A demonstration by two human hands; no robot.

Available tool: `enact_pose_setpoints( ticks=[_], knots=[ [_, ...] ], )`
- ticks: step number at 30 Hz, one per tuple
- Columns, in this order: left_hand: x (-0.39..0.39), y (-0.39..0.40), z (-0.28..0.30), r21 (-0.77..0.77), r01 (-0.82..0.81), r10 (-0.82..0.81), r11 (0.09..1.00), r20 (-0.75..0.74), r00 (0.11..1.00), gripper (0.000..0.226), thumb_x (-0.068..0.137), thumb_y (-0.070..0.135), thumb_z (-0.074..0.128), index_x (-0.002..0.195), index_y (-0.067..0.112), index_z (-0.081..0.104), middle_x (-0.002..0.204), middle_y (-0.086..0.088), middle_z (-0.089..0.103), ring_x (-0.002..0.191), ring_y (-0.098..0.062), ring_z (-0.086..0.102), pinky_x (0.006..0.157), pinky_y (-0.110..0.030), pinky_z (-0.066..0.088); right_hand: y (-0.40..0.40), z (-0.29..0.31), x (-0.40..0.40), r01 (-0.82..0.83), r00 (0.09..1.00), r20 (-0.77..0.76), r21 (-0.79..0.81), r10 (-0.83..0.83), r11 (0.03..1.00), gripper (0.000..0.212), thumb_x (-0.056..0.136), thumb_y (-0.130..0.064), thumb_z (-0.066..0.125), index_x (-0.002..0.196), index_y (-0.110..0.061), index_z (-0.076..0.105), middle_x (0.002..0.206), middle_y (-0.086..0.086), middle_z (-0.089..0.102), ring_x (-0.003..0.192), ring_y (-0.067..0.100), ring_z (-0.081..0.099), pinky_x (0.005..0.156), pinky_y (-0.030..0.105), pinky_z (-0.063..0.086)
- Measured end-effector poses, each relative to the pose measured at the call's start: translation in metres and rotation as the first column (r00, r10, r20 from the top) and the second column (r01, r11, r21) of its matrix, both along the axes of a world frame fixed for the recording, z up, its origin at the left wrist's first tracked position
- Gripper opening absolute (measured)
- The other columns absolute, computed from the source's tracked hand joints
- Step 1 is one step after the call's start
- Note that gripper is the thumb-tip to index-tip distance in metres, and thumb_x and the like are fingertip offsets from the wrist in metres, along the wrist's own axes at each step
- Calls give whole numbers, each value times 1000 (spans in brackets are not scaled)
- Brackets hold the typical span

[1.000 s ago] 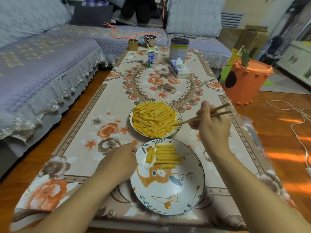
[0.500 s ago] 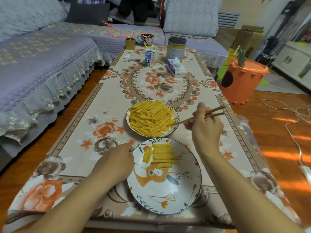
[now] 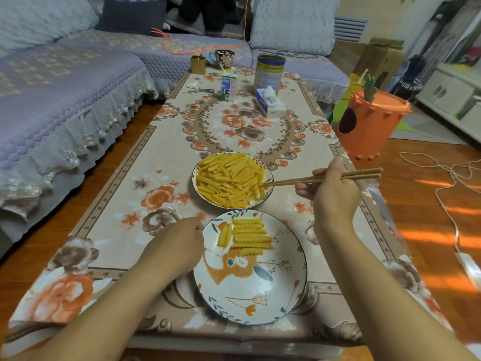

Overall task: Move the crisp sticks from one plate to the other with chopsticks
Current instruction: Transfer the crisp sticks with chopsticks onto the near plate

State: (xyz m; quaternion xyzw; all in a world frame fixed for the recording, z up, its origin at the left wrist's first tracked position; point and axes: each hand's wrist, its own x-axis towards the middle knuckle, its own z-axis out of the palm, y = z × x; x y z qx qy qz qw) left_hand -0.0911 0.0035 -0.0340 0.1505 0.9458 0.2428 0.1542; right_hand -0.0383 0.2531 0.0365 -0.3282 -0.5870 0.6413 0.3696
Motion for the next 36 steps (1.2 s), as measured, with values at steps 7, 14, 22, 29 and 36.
enact_pose_setpoints(
  ticks=[7,14,22,29,36],
  knots=[
    [-1,0,-2,16,2,-2,1000,-10,1000,30,102,26,38,77,25,54,73,-1,61,69,-23,57,57,-32,38,-2,5,9,-127,992,-4,41,128,991,49,110,-40,41,81,-6,62,58,15,69,53,28,70,59,37,63],
    [1,1,-1,26,-10,10,1000,-12,1000,29,101,26,38,77,25,55,70,0,62,67,-23,57,56,-31,37,-12,-11,0,-211,977,45,116,208,970,45,108,-38,48,90,0,65,70,23,72,64,36,73,64,40,65],
    [-1,1,-1,18,2,-2,1000,-19,1000,30,102,27,37,79,24,55,73,0,63,67,-24,58,56,-32,36,-9,-13,-1,-249,968,68,125,242,960,46,108,-37,47,91,1,65,71,21,72,65,35,74,66,42,65],
    [-3,0,-3,-14,-7,6,1000,-44,999,31,103,29,36,78,24,53,76,0,61,72,-24,58,57,-32,35,2,30,27,-373,925,-39,97,378,923,48,110,-35,42,83,1,62,59,17,68,51,29,68,53,36,61],
    [-2,0,-4,-9,-1,0,1000,-44,999,31,103,28,36,76,25,52,76,-1,61,71,-26,57,57,-33,36,-23,44,73,-711,704,413,406,578,575,49,100,-43,46,79,-4,67,59,15,68,50,23,69,54,35,58]
  ],
)
